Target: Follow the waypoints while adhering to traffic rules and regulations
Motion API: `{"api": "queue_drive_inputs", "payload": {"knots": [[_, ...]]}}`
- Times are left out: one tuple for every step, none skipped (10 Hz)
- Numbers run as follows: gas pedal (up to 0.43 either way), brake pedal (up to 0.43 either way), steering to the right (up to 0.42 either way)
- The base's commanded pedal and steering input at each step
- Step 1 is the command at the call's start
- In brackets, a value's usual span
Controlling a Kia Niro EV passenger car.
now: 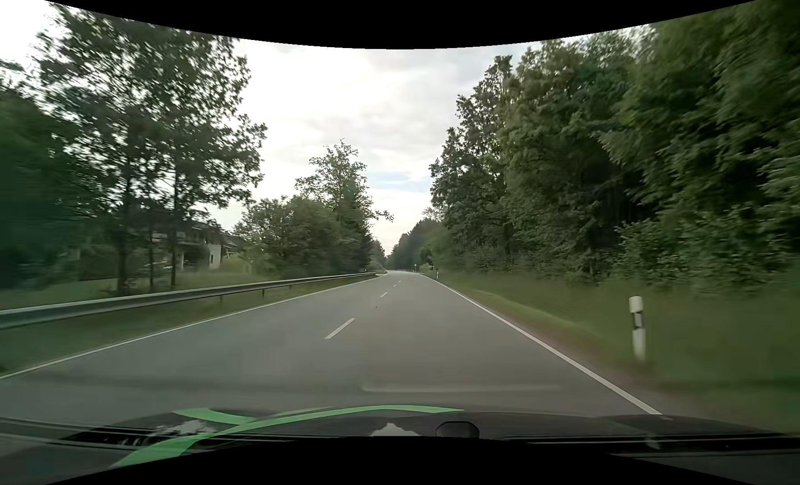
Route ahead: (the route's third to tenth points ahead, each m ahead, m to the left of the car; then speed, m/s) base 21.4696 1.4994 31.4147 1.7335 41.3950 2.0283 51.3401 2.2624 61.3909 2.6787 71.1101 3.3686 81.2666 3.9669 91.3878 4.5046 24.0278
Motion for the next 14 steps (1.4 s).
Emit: {"api": "queue_drive_inputs", "payload": {"knots": [[0.280,0.000,-0.004],[0.287,0.000,-0.004],[0.287,0.000,-0.004],[0.287,0.000,-0.003],[0.287,0.000,-0.003],[0.287,0.000,-0.004],[0.280,0.000,-0.004],[0.260,0.000,-0.003],[0.228,0.000,-0.004],[0.228,0.000,-0.004],[0.240,0.000,-0.004],[0.240,0.000,-0.004],[0.248,0.000,-0.004],[0.248,0.000,-0.004]]}}
